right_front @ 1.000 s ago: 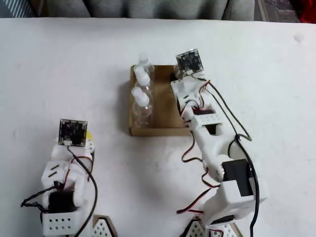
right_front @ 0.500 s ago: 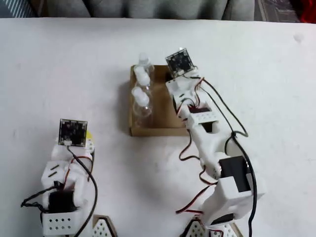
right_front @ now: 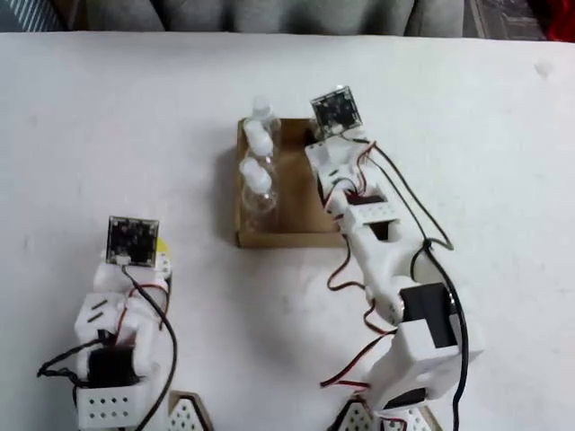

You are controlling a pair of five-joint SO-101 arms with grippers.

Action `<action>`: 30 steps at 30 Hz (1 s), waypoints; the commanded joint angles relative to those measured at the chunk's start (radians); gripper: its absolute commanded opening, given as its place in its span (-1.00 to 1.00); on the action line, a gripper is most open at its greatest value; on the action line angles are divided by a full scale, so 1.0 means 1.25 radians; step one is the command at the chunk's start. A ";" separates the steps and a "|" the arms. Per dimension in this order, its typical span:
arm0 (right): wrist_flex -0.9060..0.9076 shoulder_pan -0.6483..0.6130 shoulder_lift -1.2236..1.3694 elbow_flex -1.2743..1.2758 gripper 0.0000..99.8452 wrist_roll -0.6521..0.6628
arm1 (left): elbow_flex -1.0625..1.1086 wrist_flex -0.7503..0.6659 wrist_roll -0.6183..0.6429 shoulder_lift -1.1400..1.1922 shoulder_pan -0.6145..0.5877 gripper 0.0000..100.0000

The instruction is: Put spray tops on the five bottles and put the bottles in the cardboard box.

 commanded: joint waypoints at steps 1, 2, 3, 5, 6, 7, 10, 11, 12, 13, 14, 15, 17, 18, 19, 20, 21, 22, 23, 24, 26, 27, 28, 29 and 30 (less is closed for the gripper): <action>0.009 0.001 0.007 0.000 -0.96 -0.006 | -0.001 -0.005 -0.010 -0.009 -0.008 -0.96; 0.009 0.001 0.007 0.000 -0.96 -0.006 | -0.001 -0.005 -0.010 -0.009 -0.008 -0.96; 0.009 0.002 0.007 0.000 -0.96 -0.007 | -0.001 -0.005 -0.010 -0.009 -0.007 -0.96; 0.007 0.003 0.007 0.000 -0.96 -0.010 | -0.001 -0.005 -0.010 -0.009 -0.004 -0.96; 0.007 0.003 0.007 0.001 -0.96 -0.010 | -0.001 -0.005 -0.010 -0.009 -0.004 -0.96; 0.007 0.003 0.007 0.002 -0.96 -0.011 | -0.001 -0.005 -0.010 -0.009 -0.004 -0.96; 0.008 0.003 0.007 0.006 -0.96 -0.012 | -0.001 -0.005 -0.010 -0.009 -0.007 -0.96; 0.008 0.003 0.007 0.006 -0.96 -0.012 | -0.001 -0.005 -0.010 -0.009 -0.007 -0.96; 0.007 0.003 0.007 0.006 -0.96 -0.012 | -0.001 -0.005 -0.010 -0.009 -0.007 -0.96; 0.006 0.004 0.007 0.006 -0.96 -0.012 | -0.001 -0.005 -0.010 -0.009 -0.007 -0.96; 0.006 0.004 0.007 0.006 -0.96 -0.012 | -0.001 -0.004 -0.010 -0.009 -0.007 -0.96; 0.006 0.004 0.007 0.006 -0.96 -0.012 | -0.001 -0.004 -0.010 -0.009 -0.007 -0.96; 0.007 0.004 0.008 0.006 -0.96 -0.012 | -0.001 -0.004 -0.010 -0.009 -0.007 -0.96; 0.008 0.004 0.008 0.007 -0.96 -0.012 | -0.001 -0.004 -0.010 -0.009 -0.007 -0.96; 0.008 0.004 0.009 0.007 -0.96 -0.012 | -0.001 -0.004 -0.010 -0.009 -0.007 -0.96; 0.008 0.004 0.013 0.007 -0.96 -0.012 | -0.001 -0.004 -0.010 -0.009 -0.007 -0.96; 0.006 0.004 0.021 0.007 -0.96 -0.012 | -0.001 -0.004 -0.010 -0.009 -0.006 -0.96; 0.004 0.004 0.034 0.005 -0.96 -0.012 | -0.001 -0.004 -0.010 -0.009 -0.006 -0.96; 0.004 0.004 0.044 0.001 -0.96 -0.012 | -0.001 -0.004 -0.009 -0.009 -0.006 -0.96; 0.003 0.003 0.048 0.001 -0.96 -0.011 | -0.001 -0.004 -0.007 -0.009 -0.004 -0.96; -0.006 0.003 0.052 0.001 -0.96 -0.012 | -0.001 -0.004 -0.006 -0.008 -0.003 -0.96; -0.015 0.003 0.052 0.001 -0.96 -0.012 | -0.001 -0.004 -0.006 -0.008 -0.003 -0.96; -0.020 0.004 0.053 0.001 -0.96 -0.012 | -0.001 -0.004 -0.005 -0.008 -0.003 -0.96; -0.024 0.004 0.055 0.001 -0.96 -0.012 | -0.001 -0.004 -0.005 -0.008 -0.003 -0.96; -0.024 0.004 0.055 0.001 -0.96 -0.012 | -0.001 -0.004 -0.005 -0.008 -0.003 -0.96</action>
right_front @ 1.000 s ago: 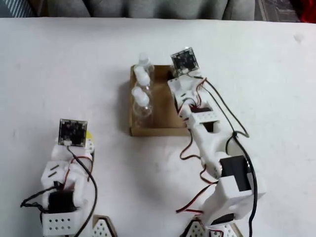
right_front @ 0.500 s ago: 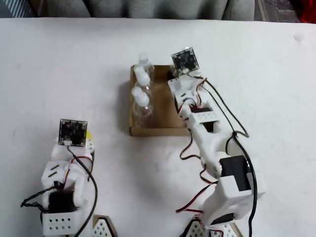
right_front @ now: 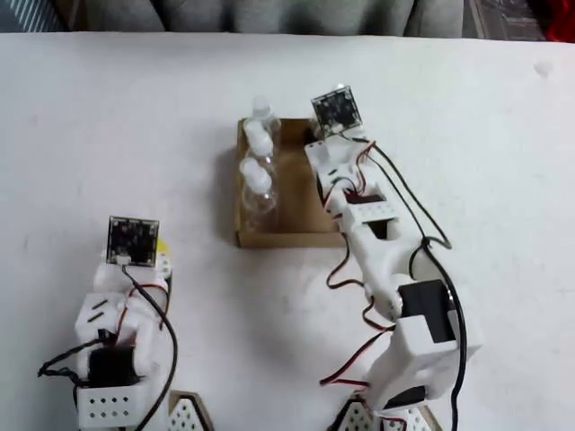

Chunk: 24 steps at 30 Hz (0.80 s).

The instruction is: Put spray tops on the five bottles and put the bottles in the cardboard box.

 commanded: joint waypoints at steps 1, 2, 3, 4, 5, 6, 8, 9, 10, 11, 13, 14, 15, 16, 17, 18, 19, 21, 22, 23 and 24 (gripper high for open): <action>-0.007 0.004 0.013 0.002 -0.96 -0.005 | -0.001 -0.004 -0.005 -0.008 -0.003 -0.96; -0.007 0.004 0.013 0.002 -0.96 -0.005 | -0.001 -0.004 -0.005 -0.008 -0.003 -0.96; -0.007 0.004 0.013 0.002 -0.96 -0.005 | -0.001 -0.004 -0.005 -0.008 -0.003 -0.96; -0.007 0.004 0.014 0.002 -0.96 -0.005 | -0.001 -0.004 -0.005 -0.008 -0.003 -0.96; -0.007 0.004 0.014 0.002 -0.96 -0.005 | -0.001 -0.004 -0.005 -0.008 -0.003 -0.96; -0.007 0.004 0.014 0.002 -0.96 -0.005 | -0.001 -0.004 -0.005 -0.008 -0.003 -0.96; -0.007 0.003 0.015 0.002 -0.96 -0.005 | -0.001 -0.004 -0.006 -0.008 -0.003 -0.96; -0.007 0.003 0.015 0.002 -0.96 -0.005 | -0.001 -0.004 -0.006 -0.008 -0.003 -0.96; -0.007 0.003 0.015 0.002 -0.96 -0.005 | -0.001 -0.004 -0.006 -0.008 -0.003 -0.96; -0.007 0.003 0.015 0.002 -0.96 -0.005 | -0.001 -0.004 -0.006 -0.008 -0.003 -0.96; -0.007 0.003 0.015 0.002 -0.96 -0.005 | -0.001 -0.004 -0.006 -0.008 -0.003 -0.96; -0.007 0.003 0.017 0.002 -0.96 -0.005 | -0.001 -0.004 -0.006 -0.008 -0.003 -0.96; -0.006 0.003 0.017 0.002 -0.95 -0.005 | -0.001 -0.004 -0.006 -0.008 -0.003 -0.96; -0.004 0.003 0.017 0.002 -0.92 -0.005 | -0.001 -0.004 -0.006 -0.008 -0.003 -0.96; -0.004 0.003 0.017 0.004 -0.87 -0.005 | -0.001 -0.004 -0.006 -0.008 -0.003 -0.96; -0.004 0.003 0.017 0.005 -0.82 -0.005 | -0.001 -0.004 -0.006 -0.008 -0.003 -0.96; -0.004 0.003 0.018 0.006 -0.76 -0.006 | -0.001 -0.004 -0.006 -0.008 -0.003 -0.96; -0.003 0.001 0.018 0.007 -0.66 -0.006 | -0.001 -0.004 -0.005 -0.008 -0.003 -0.96; -0.003 0.001 0.018 0.007 -0.62 -0.006 | -0.001 -0.004 -0.005 -0.008 -0.003 -0.96; -0.003 0.001 0.018 0.007 -0.59 -0.006 | -0.001 -0.004 -0.005 -0.008 -0.003 -0.96; -0.003 -0.001 0.018 0.007 -0.57 -0.006 | -0.001 -0.004 -0.005 -0.008 -0.003 -0.96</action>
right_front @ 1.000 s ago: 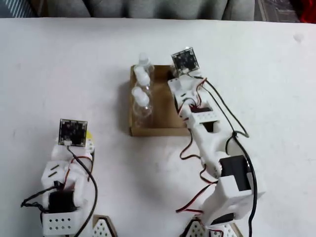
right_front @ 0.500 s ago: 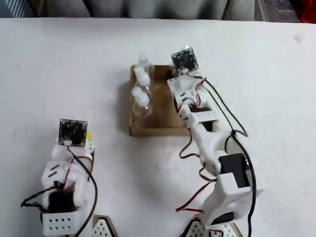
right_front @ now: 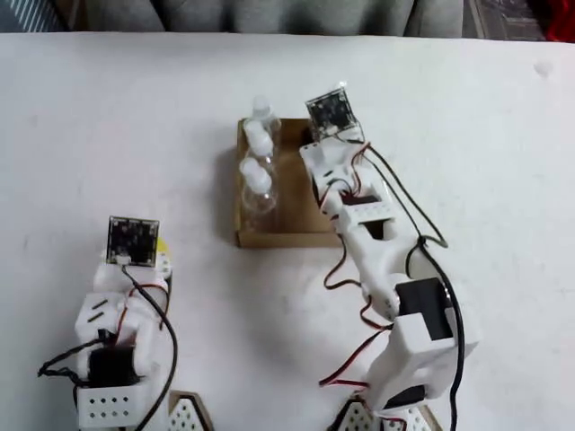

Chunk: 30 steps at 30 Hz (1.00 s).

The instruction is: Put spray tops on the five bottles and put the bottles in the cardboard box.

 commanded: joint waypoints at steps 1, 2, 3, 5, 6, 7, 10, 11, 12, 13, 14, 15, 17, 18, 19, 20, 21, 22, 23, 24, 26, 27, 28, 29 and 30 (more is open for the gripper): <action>0.006 0.009 0.010 0.007 -0.57 -0.006 | -0.001 -0.004 -0.005 -0.008 -0.003 -0.96; 0.006 0.009 0.010 0.007 -0.57 -0.006 | -0.001 -0.004 -0.005 -0.008 -0.003 -0.96; 0.006 0.008 0.010 0.009 -0.57 -0.006 | -0.001 -0.004 -0.005 -0.008 -0.003 -0.96; 0.006 0.007 0.010 0.009 -0.56 -0.006 | -0.001 -0.004 -0.005 -0.008 -0.003 -0.96; 0.006 0.007 0.010 0.009 -0.56 -0.006 | -0.001 -0.004 -0.005 -0.008 -0.003 -0.96; 0.006 0.006 0.012 0.009 -0.56 -0.006 | -0.001 -0.004 -0.005 -0.008 -0.003 -0.96; 0.006 0.006 0.012 0.009 -0.56 -0.006 | -0.001 -0.004 -0.005 -0.008 -0.003 -0.96; 0.006 0.006 0.012 0.009 -0.56 -0.006 | -0.001 -0.004 -0.005 -0.008 -0.003 -0.96; 0.006 0.006 0.012 0.009 -0.56 -0.006 | -0.001 -0.004 -0.005 -0.008 -0.003 -0.96; 0.004 0.006 0.012 0.009 -0.56 -0.006 | -0.001 -0.004 -0.005 -0.008 -0.003 -0.96; 0.003 0.006 0.012 0.009 -0.56 -0.006 | -0.001 -0.004 -0.005 -0.008 -0.003 -0.96; 0.002 0.006 0.012 0.009 -0.56 -0.006 | -0.001 -0.004 -0.006 -0.008 -0.003 -0.96; 0.002 0.006 0.012 0.007 -0.56 -0.006 | -0.001 -0.004 -0.006 -0.008 -0.003 -0.96; 0.002 0.006 0.012 0.007 -0.56 -0.006 | -0.001 -0.004 -0.006 -0.008 -0.003 -0.96; 0.001 0.006 0.012 0.006 -0.56 -0.006 | -0.001 -0.004 -0.006 -0.008 -0.003 -0.96; 0.001 0.006 0.012 0.005 -0.56 -0.006 | -0.001 -0.004 -0.006 -0.008 -0.003 -0.96; 0.001 0.006 0.010 0.004 -0.56 -0.006 | -0.001 -0.004 -0.006 -0.008 -0.003 -0.96; 0.001 0.006 0.010 0.004 -0.56 -0.006 | -0.001 -0.004 -0.006 -0.008 -0.003 -0.96; 0.001 0.006 0.010 0.002 -0.56 -0.006 | -0.001 -0.004 -0.006 -0.008 -0.003 -0.96; 0.001 0.006 0.009 0.002 -0.56 -0.006 | -0.001 -0.004 -0.006 -0.008 -0.003 -0.96; 0.001 0.006 0.008 0.002 -0.56 -0.006 | -0.001 -0.004 -0.006 -0.008 -0.003 -0.96; -0.001 0.006 0.007 0.002 -0.56 -0.006 | -0.001 -0.004 -0.006 -0.008 -0.003 -0.96; -0.001 0.006 0.004 0.002 -0.56 -0.006 | -0.001 -0.004 -0.006 -0.008 -0.003 -0.96; -0.001 0.006 0.003 0.002 -0.56 -0.006 | -0.001 -0.004 -0.006 -0.008 -0.003 -0.96; -0.003 0.006 0.003 0.002 -0.56 -0.007 | -0.001 -0.004 -0.006 -0.008 -0.003 -0.96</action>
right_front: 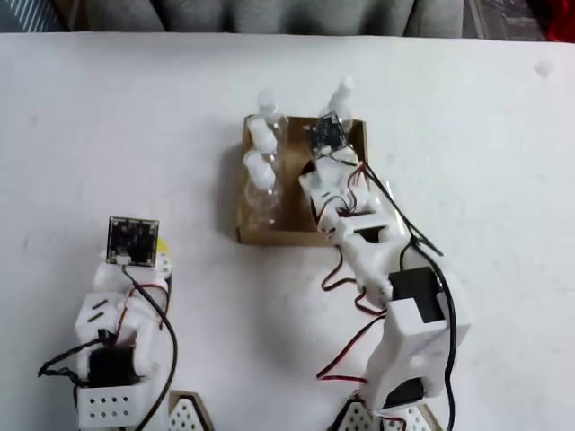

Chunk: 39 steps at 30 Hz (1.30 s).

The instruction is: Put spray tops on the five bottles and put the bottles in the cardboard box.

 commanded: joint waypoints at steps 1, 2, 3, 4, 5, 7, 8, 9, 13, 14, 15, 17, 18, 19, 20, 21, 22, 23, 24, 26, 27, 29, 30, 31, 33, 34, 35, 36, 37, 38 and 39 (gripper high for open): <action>-0.025 0.004 -0.024 -0.015 -0.56 -0.009 | -0.001 -0.005 -0.006 -0.008 -0.002 -0.96; -0.044 0.004 -0.020 -0.015 -0.56 -0.015 | -0.001 -0.005 -0.006 -0.008 -0.002 -0.96; -0.063 0.004 -0.019 -0.015 -0.56 -0.031 | -0.001 -0.005 -0.006 -0.008 -0.002 -0.96; -0.082 0.007 -0.019 -0.015 -0.56 -0.050 | -0.001 -0.006 -0.006 -0.008 -0.002 -0.96; -0.094 0.008 -0.020 -0.015 -0.56 -0.069 | -0.001 -0.006 -0.006 -0.008 -0.002 -0.96; -0.102 0.010 -0.025 -0.015 -0.56 -0.086 | -0.001 -0.006 -0.006 -0.008 -0.002 -0.96; -0.102 0.010 -0.025 -0.015 -0.56 -0.085 | -0.001 -0.006 -0.006 -0.008 -0.002 -0.96; -0.104 0.010 -0.025 -0.015 -0.56 -0.086 | -0.001 -0.006 -0.006 -0.008 -0.002 -0.96; -0.104 0.010 -0.026 -0.015 -0.56 -0.086 | -0.001 -0.007 -0.006 -0.008 -0.002 -0.96; -0.104 0.010 -0.026 -0.015 -0.56 -0.086 | -0.001 -0.007 -0.007 -0.008 -0.002 -0.96; -0.104 0.010 -0.028 -0.015 -0.56 -0.086 | -0.001 -0.007 -0.007 -0.008 -0.002 -0.96; -0.104 0.010 -0.035 -0.016 -0.56 -0.086 | -0.001 -0.007 -0.007 -0.008 -0.002 -0.96; -0.104 0.012 -0.045 -0.015 -0.56 -0.086 | -0.001 -0.007 -0.009 -0.008 -0.002 -0.96; -0.101 0.013 -0.060 -0.011 -0.56 -0.090 | -0.001 -0.007 -0.009 -0.008 -0.002 -0.96; -0.100 0.014 -0.075 -0.009 -0.56 -0.091 | -0.001 -0.007 -0.009 -0.008 -0.002 -0.96; -0.098 0.019 -0.093 -0.006 -0.56 -0.091 | -0.001 -0.007 -0.010 -0.008 -0.002 -0.96; -0.093 0.023 -0.110 0.000 -0.56 -0.091 | -0.001 -0.007 -0.010 -0.008 -0.002 -0.96; -0.087 0.023 -0.127 0.005 -0.56 -0.092 | -0.001 -0.007 -0.010 -0.008 -0.002 -0.96; -0.079 0.021 -0.143 0.009 -0.56 -0.092 | -0.001 -0.007 -0.010 -0.008 -0.002 -0.96; -0.045 0.018 -0.174 0.012 -0.56 -0.092 | -0.001 -0.007 -0.010 -0.008 -0.002 -0.96; -0.024 0.017 -0.187 0.012 -0.56 -0.092 | -0.001 -0.007 -0.010 -0.008 -0.002 -0.96; 0.010 0.015 -0.222 0.014 -0.56 -0.092 | -0.001 -0.009 -0.010 -0.008 -0.002 -0.96; 0.030 0.009 -0.240 0.016 -0.56 -0.092 | -0.001 -0.009 -0.010 -0.008 -0.002 -0.96; 0.050 0.006 -0.258 0.016 -0.56 -0.092 | -0.001 -0.009 -0.010 -0.008 -0.002 -0.96; 0.104 -0.001 -0.295 0.017 -0.56 -0.092 | -0.001 -0.009 -0.010 -0.008 -0.002 -0.96; 0.129 -0.008 -0.314 0.016 -0.56 -0.092 | -0.001 -0.009 -0.010 -0.008 -0.002 -0.96; 0.150 -0.014 -0.333 0.016 -0.56 -0.092 | -0.001 -0.009 -0.010 -0.008 -0.002 -0.96; 0.174 -0.018 -0.353 0.016 -0.56 -0.092 | -0.001 -0.010 -0.010 -0.008 -0.002 -0.96; 0.199 -0.019 -0.373 0.016 -0.56 -0.092 | -0.001 -0.010 -0.010 -0.008 -0.002 -0.96; 0.224 -0.019 -0.393 0.016 -0.56 -0.092 | -0.001 -0.010 -0.010 -0.008 -0.002 -0.96; 0.247 -0.019 -0.417 0.014 -0.56 -0.092 | -0.001 -0.010 -0.010 -0.008 -0.002 -0.96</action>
